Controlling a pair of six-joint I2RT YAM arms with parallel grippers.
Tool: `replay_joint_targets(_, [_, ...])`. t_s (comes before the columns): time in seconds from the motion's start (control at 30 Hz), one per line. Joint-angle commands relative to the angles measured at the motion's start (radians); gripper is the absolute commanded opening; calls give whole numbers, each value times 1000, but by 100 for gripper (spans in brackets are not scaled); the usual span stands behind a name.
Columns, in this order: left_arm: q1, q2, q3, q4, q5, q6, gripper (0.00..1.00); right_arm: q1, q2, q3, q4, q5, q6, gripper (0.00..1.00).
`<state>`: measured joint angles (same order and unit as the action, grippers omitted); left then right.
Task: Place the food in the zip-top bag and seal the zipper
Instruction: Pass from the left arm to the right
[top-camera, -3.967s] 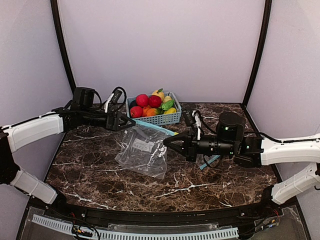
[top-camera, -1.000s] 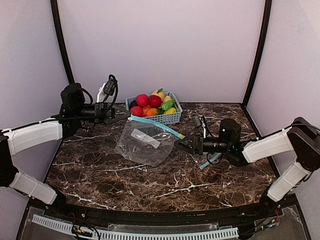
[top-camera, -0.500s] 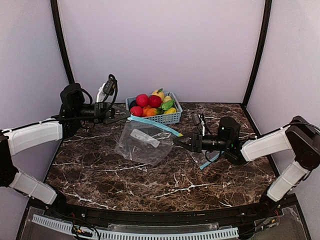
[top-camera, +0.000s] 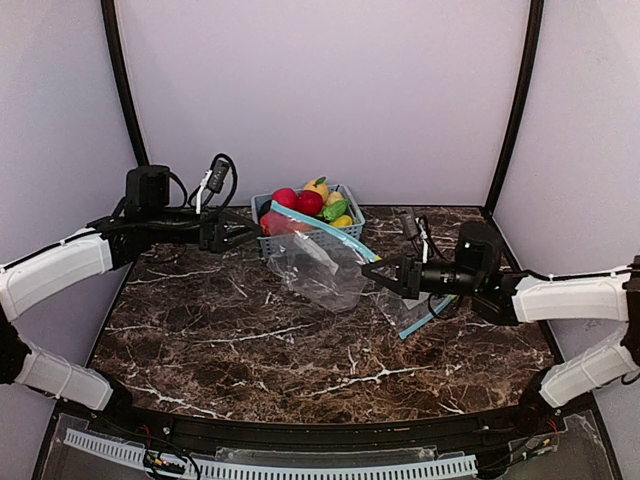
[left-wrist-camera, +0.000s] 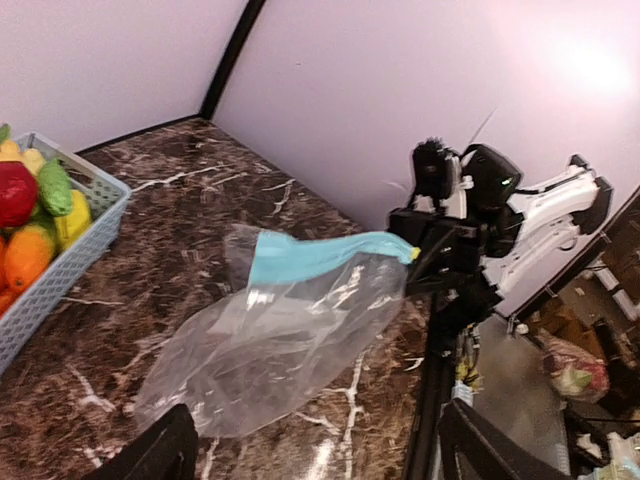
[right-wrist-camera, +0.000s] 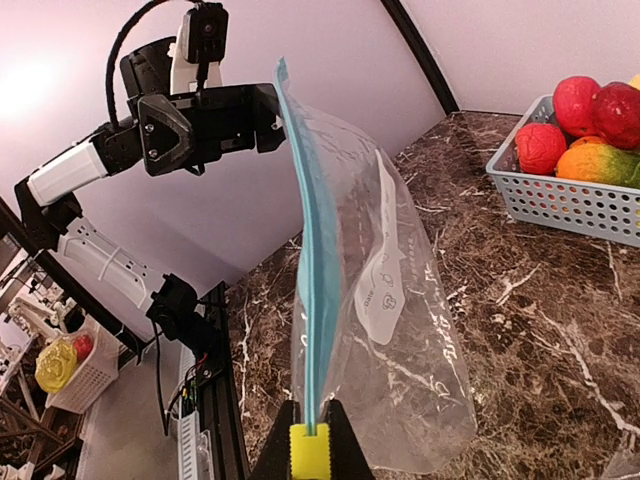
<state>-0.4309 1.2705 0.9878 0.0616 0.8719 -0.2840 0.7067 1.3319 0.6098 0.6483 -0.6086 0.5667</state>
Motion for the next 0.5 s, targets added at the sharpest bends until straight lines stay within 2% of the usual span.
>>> replay_joint_targets(0.0, [-2, -90, 44, -220, -310, 215, 88, 17, -133, 49, -358, 82, -141, 0])
replay_joint_targets(0.1, [-6, -99, 60, -224, -355, 246, 90, 25, -191, 104, -536, 80, -191, 0])
replay_joint_targets(0.23, [-57, -37, 178, -281, -354, 268, 90, 76, -206, 174, -683, 111, -240, 0])
replay_joint_targets(0.4, [-218, 87, 339, -374, -329, 355, 91, 153, -146, 209, -653, 146, -236, 0])
replay_joint_targets(0.47, [-280, 132, 379, -409, -317, 409, 94, 177, -117, 222, -613, 142, -232, 0])
